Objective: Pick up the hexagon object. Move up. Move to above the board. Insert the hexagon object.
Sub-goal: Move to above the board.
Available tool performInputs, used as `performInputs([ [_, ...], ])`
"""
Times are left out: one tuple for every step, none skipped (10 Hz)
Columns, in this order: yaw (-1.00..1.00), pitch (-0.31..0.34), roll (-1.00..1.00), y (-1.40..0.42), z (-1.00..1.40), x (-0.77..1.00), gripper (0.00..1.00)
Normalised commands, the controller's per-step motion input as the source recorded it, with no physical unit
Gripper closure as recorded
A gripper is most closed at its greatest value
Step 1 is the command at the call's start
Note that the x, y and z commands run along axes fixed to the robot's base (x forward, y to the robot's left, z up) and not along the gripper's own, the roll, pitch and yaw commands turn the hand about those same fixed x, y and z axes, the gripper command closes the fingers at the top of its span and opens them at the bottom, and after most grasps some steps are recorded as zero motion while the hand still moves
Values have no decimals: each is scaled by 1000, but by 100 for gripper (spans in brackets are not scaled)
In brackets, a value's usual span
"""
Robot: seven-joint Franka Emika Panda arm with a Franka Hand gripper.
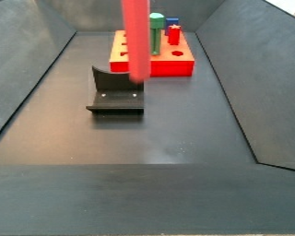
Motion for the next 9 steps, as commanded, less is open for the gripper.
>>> performInputs([
  [440,85,261,-1000,159,-188,100],
  [232,-6,170,-1000,157,-193,100],
  [162,-20,140,-1000,158,-194,100],
  [70,-20,110,-1000,156,-197,100],
  [39,-19,82,-1000,156,-196,100],
  [24,-13,73,-1000,157,-200,100],
  [13,-2,50,-1000,158,-201,100],
  [8,5,53,-1000,160,-202,100],
  [9,5,50,-1000,163,-203,100],
])
